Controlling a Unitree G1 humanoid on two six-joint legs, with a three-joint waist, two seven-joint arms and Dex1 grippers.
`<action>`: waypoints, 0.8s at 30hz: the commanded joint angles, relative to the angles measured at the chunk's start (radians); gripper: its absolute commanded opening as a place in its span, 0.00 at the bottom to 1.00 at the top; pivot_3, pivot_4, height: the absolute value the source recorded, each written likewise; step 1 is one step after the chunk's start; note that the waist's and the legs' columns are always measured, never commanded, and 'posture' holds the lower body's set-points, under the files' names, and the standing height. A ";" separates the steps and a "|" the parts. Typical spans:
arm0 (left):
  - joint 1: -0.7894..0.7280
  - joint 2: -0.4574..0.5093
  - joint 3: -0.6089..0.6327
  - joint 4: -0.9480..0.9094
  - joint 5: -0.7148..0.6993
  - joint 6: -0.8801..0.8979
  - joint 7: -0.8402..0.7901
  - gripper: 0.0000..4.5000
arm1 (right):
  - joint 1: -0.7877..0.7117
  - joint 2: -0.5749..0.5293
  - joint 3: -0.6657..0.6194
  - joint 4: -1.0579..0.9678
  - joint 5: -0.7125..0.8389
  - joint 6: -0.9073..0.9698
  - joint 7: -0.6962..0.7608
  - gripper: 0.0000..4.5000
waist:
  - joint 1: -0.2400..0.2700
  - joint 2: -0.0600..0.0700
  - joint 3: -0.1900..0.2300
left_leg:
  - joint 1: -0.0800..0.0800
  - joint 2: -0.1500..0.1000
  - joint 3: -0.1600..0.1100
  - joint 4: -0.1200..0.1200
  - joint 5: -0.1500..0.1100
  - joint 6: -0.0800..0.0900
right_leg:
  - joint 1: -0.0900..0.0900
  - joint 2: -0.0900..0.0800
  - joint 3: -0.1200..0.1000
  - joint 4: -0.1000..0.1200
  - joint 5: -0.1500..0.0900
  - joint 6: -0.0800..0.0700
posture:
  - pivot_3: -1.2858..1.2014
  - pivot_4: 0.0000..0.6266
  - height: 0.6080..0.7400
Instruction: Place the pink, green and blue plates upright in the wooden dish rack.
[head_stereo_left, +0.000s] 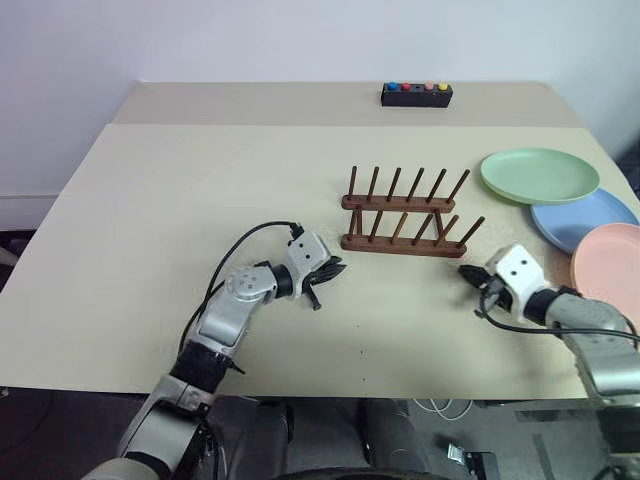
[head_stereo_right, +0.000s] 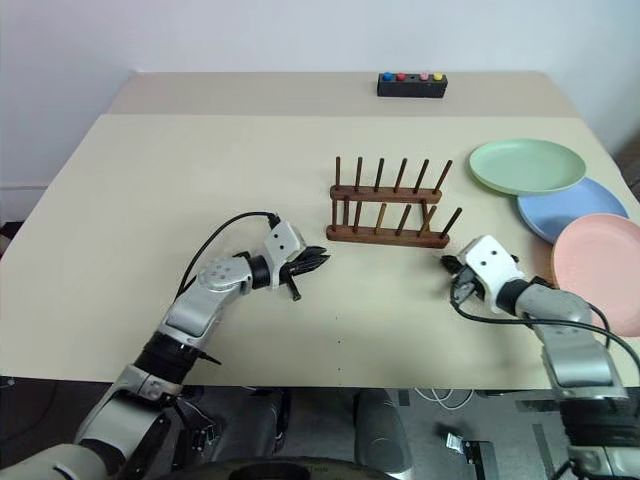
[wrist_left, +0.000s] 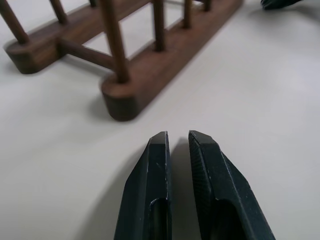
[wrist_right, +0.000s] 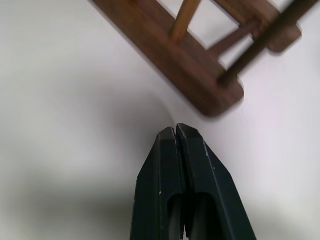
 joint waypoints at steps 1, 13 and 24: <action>0.054 0.035 0.008 -0.132 -0.058 0.043 -0.060 0.13 | 0.093 -0.071 -0.176 -0.176 0.119 0.103 0.070 0.19 | 0.000 0.001 0.000 | 0.000 0.000 0.000 0.000 0.000 0.000 | 0.000 0.000 0.000 0.000 0.000 0.000 | 0.52 0.24 0.96; 0.059 0.051 -0.075 -0.202 -0.107 0.075 -0.201 0.13 | 0.214 -0.146 -0.485 -0.255 0.087 0.299 -0.018 0.96 | 0.002 0.001 0.000 | -0.001 0.000 0.001 0.001 0.000 0.000 | 0.001 0.000 0.000 -0.001 -0.002 -0.003 | 0.52 0.24 0.96; -0.019 0.014 -0.067 -0.165 -0.137 0.040 -0.252 0.13 | 0.221 -0.087 -0.358 -0.166 -0.019 0.404 -0.170 0.96 | -0.001 0.002 -0.001 | 0.000 0.000 0.001 0.001 0.000 0.000 | 0.000 0.000 0.000 -0.001 -0.002 -0.004 | 0.52 0.24 0.96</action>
